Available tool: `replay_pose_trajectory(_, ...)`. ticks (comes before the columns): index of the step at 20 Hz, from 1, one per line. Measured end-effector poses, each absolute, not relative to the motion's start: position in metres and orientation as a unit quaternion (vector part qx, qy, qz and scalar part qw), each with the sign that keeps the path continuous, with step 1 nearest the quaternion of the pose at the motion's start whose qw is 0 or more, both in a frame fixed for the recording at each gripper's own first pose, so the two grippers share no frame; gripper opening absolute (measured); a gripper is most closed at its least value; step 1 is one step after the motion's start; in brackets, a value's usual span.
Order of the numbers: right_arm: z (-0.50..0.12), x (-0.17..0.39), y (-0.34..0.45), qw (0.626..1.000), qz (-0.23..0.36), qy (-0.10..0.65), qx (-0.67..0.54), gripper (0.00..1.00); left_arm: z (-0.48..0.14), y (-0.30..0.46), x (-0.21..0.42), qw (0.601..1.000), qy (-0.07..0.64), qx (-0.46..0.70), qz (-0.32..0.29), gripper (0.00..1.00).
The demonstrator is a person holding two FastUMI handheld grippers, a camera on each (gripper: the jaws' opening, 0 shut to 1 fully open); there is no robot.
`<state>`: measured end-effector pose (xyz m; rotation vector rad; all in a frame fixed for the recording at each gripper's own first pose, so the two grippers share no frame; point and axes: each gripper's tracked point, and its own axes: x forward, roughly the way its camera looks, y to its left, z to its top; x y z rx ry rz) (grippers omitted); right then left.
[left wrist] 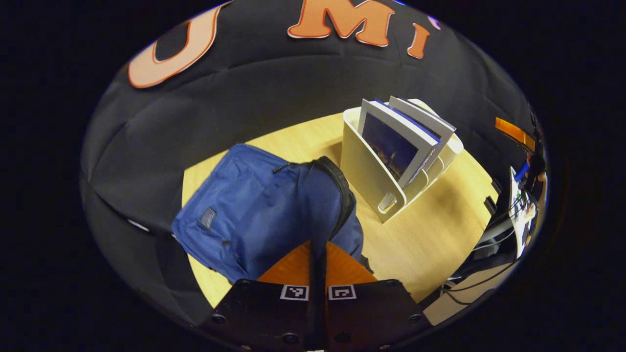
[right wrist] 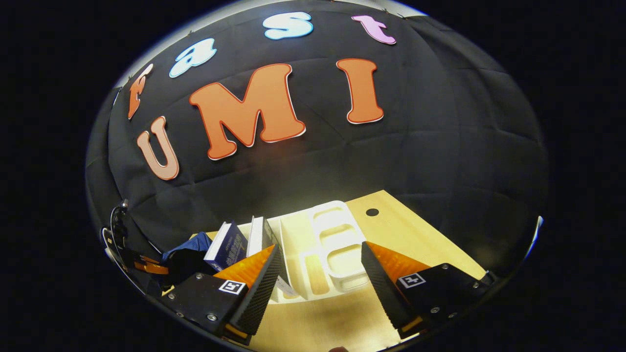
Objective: Open the schoolbag, grab two books from the bookshelf and put them into the schoolbag.
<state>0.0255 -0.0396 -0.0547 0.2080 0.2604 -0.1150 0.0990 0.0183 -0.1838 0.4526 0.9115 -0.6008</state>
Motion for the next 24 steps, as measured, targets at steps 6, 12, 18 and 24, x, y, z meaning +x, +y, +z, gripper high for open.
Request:
replay_pose_trajectory(6,-0.050,0.034,0.020,0.987,-0.051,0.135,0.070,0.97,-0.168,0.036,0.134,0.805,0.397,0.307,-0.317,0.00)
replay_pose_trajectory(12,-0.021,0.060,0.083,0.983,0.032,0.168,0.068,0.97,-0.150,0.047,0.151,0.823,0.398,0.260,-0.312,0.01)
replay_pose_trajectory(18,-0.004,0.103,0.124,0.972,0.056,0.230,0.002,0.97,-0.138,0.056,0.173,0.837,0.381,0.237,-0.312,0.01)
replay_pose_trajectory(24,-0.038,0.146,0.164,0.931,0.050,0.362,-0.030,0.98,-0.129,0.069,0.199,0.847,0.367,0.215,-0.320,0.01)
